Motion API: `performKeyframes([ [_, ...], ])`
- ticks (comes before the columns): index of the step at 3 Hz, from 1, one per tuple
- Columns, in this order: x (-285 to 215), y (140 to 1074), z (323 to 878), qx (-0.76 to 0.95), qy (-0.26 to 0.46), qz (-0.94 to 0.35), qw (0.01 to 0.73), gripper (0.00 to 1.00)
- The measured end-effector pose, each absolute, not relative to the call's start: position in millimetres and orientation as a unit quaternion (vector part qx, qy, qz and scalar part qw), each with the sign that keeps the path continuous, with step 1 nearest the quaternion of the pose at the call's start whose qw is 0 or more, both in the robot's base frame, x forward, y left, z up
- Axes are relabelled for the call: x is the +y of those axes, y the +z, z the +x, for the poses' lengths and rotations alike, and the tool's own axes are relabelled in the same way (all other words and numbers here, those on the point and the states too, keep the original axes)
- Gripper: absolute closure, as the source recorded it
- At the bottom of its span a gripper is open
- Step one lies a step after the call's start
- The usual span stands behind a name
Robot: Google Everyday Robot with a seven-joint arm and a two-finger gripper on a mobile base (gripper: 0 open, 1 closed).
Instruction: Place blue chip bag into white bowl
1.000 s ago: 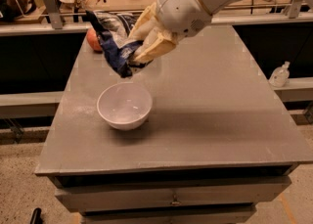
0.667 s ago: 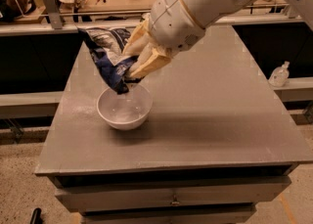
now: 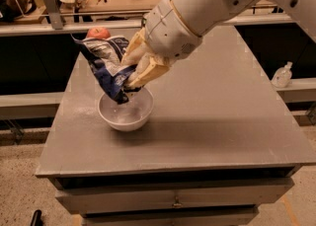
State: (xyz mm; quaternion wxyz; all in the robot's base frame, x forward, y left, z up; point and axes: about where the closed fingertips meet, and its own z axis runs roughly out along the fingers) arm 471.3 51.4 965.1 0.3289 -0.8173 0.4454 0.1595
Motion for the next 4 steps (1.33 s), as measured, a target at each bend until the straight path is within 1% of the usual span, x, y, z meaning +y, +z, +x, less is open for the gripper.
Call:
performKeyframes([
  [1,52.8,965.9,470.0,0.444,0.159,-0.818,0.329,0.36],
  [2,54.9,967.3,467.9,0.442,0.157,-0.82,0.329,0.04],
  [3,55.8,967.9,467.0,0.441,0.157,-0.82,0.328,0.0],
  [4,55.9,967.9,467.0,0.441,0.157,-0.82,0.328,0.0],
])
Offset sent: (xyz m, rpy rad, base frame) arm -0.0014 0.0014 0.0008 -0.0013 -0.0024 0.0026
